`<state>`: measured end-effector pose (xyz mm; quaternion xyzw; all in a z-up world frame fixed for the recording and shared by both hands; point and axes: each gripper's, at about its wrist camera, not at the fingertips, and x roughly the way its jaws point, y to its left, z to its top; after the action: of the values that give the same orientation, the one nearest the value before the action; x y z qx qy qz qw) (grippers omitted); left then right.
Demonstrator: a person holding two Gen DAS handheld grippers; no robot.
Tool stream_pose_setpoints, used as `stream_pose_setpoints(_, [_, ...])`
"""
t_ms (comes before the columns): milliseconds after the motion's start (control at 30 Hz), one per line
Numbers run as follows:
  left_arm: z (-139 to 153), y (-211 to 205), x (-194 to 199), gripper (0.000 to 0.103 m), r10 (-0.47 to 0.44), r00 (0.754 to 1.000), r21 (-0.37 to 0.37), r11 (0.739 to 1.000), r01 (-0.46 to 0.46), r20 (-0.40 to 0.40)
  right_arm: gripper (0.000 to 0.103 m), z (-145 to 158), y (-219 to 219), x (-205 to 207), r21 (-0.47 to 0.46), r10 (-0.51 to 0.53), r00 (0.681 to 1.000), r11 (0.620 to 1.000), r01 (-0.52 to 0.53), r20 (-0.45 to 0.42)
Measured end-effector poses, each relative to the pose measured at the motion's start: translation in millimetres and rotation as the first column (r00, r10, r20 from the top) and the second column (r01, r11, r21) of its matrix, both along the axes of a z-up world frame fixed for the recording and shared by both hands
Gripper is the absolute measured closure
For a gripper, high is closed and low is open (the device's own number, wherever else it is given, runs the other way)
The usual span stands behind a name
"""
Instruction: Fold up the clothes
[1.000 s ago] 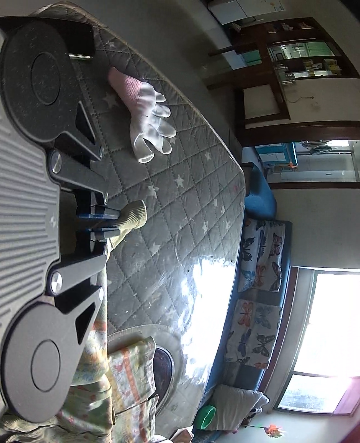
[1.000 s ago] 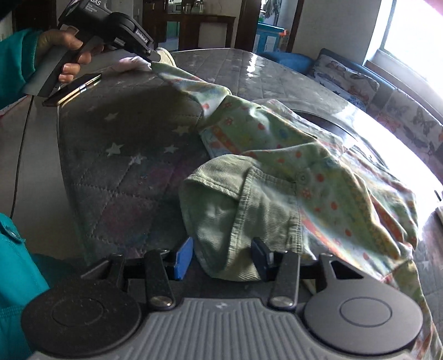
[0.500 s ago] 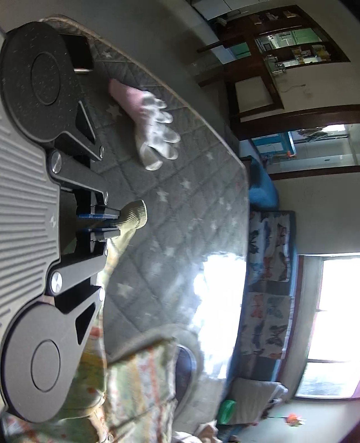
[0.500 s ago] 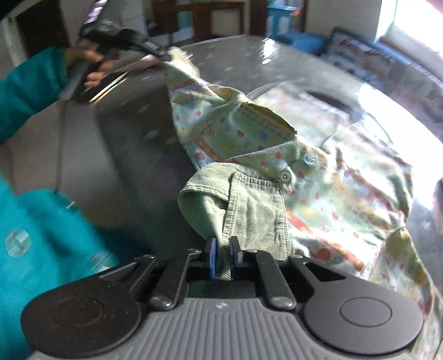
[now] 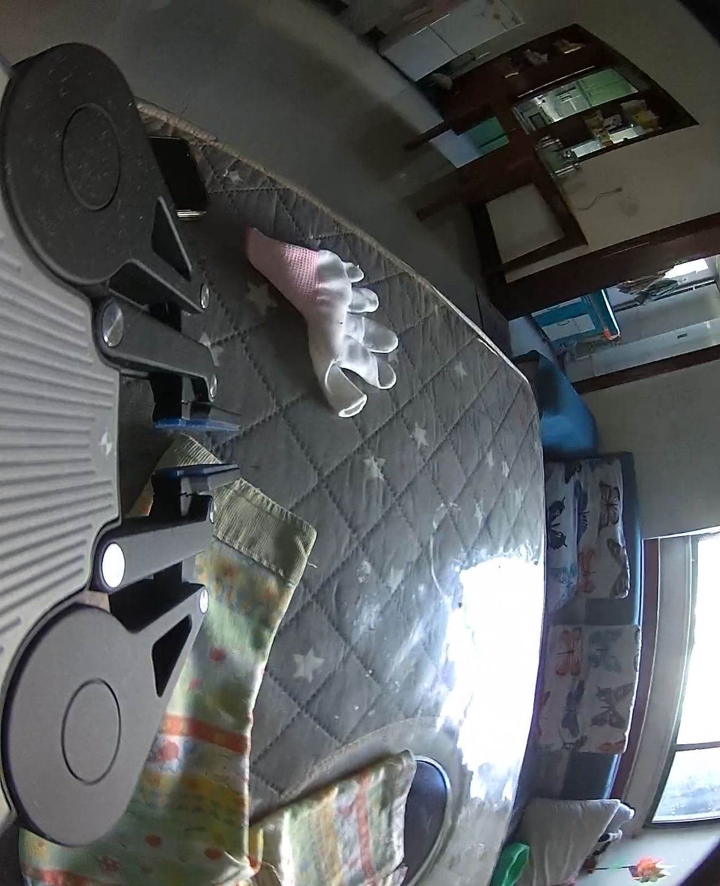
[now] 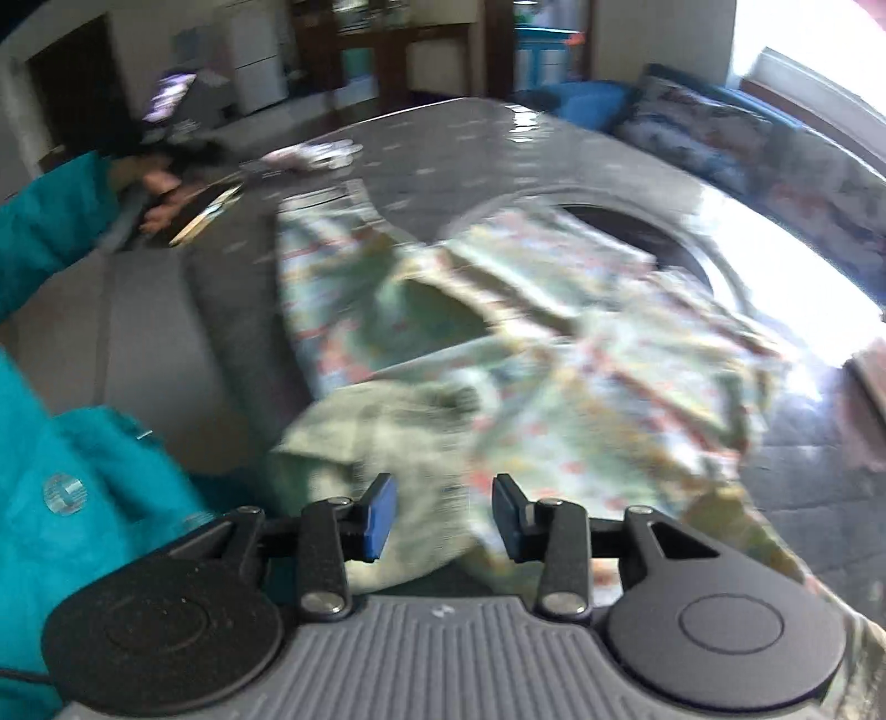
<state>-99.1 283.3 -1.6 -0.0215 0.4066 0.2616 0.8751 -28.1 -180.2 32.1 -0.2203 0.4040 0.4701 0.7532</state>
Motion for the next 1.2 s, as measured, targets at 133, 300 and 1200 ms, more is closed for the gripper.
stream_pose_setpoints(133, [14.1, -18.6, 18.1, 0.083, -0.095, 0.995, -0.059, 0.993, 0.097, 0.041, 0.064, -4.7, -3.4, 30.9, 0.002, -0.092, 0.995, 0.996, 0.092, 0.041])
stream_pose_setpoints(300, [13.8, -63.9, 67.8, 0.054, -0.264, 0.962, -0.136, 0.953, 0.272, 0.071, 0.064, -16.1, -1.3, 73.4, 0.002, -0.193, 0.978, 0.981, 0.194, 0.075])
stream_pose_setpoints(1200, [-41.8, -118.9, 220.0, 0.094, -0.427, 0.903, -0.064, 0.903, 0.424, -0.042, 0.089, -73.9, -2.8, 246.7, 0.049, -0.527, 0.85, 0.849, 0.526, 0.008])
